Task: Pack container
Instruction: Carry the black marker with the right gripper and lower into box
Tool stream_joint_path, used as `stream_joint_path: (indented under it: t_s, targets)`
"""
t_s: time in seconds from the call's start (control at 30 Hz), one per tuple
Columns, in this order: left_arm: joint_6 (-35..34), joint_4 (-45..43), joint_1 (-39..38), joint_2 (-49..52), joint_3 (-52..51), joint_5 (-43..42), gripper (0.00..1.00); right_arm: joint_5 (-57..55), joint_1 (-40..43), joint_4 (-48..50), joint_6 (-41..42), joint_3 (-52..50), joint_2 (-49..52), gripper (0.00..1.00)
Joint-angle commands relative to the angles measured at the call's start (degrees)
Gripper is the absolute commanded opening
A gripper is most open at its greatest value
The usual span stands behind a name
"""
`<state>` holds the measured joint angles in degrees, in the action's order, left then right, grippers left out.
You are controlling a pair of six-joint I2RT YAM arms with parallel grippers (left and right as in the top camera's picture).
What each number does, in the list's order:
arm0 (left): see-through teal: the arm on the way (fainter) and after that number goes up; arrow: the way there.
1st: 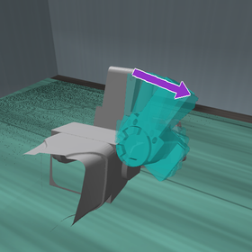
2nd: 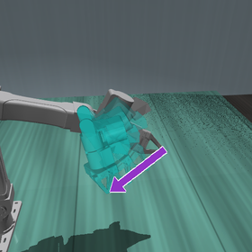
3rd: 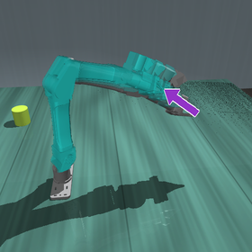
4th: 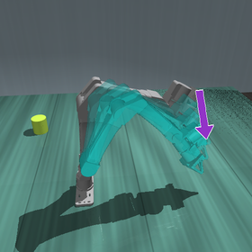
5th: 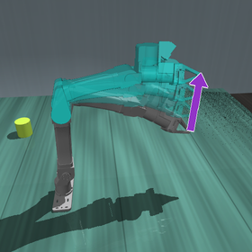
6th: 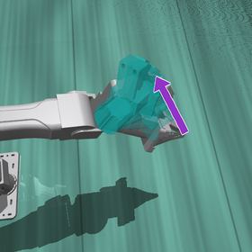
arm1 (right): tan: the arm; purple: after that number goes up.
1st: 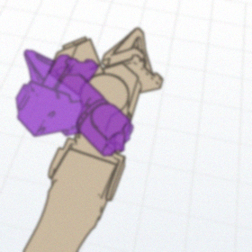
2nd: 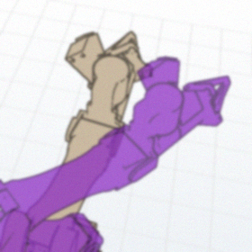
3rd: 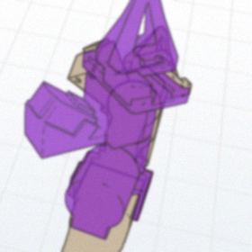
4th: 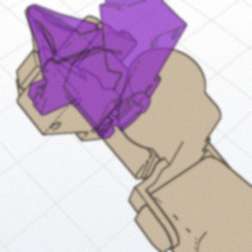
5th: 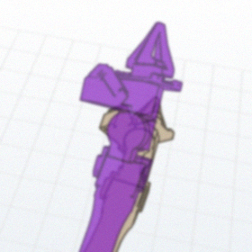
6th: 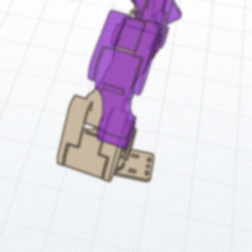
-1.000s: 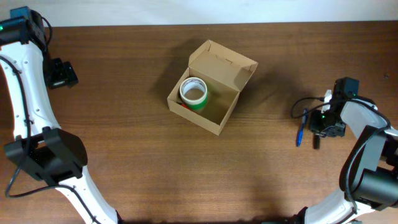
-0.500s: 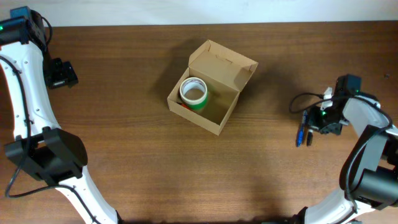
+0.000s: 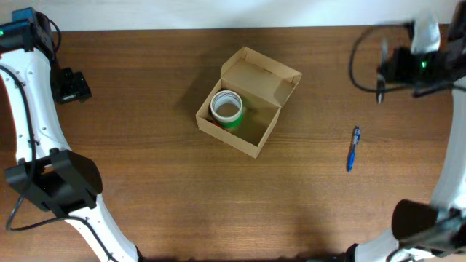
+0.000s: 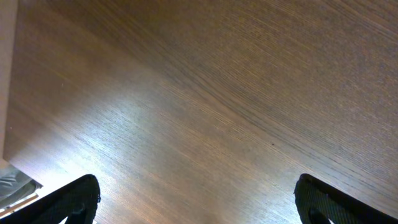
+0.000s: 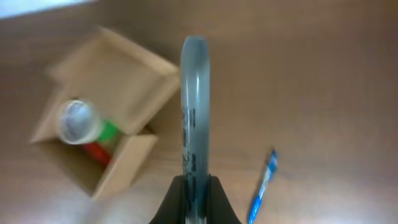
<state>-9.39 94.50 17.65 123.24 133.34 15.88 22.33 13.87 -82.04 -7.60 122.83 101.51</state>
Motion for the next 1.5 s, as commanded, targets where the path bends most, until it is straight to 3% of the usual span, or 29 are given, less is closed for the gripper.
stream_joint_path:
  t_s: [0.0, 0.27, 0.43, 0.97, 1.47]
  targets:
    - [0.5, 0.0, 0.3, 0.0, -0.2, -0.2, 1.0, -1.4, -10.6, -4.7, -5.8, 11.9, -1.9, 0.04]
    - [0.5, 0.0, 0.3, 0.0, -0.2, -0.2, 1.0, -21.9, -35.5, -6.2, -5.7, 15.6, -0.2, 0.03]
    - [0.5, 0.0, 0.3, 0.0, -0.2, -0.2, 1.0, -25.2, -43.6, -6.1, -5.7, 14.1, 5.1, 0.03]
    - [0.5, 0.0, 0.3, 0.0, -0.2, -0.2, 1.0, -24.0, -47.3, 1.0, -5.5, 13.4, 26.4, 0.04]
    - [0.5, 0.0, 0.3, 0.0, -0.2, -0.2, 1.0, -20.7, -47.2, 1.6, -3.5, 11.7, 33.9, 0.04]
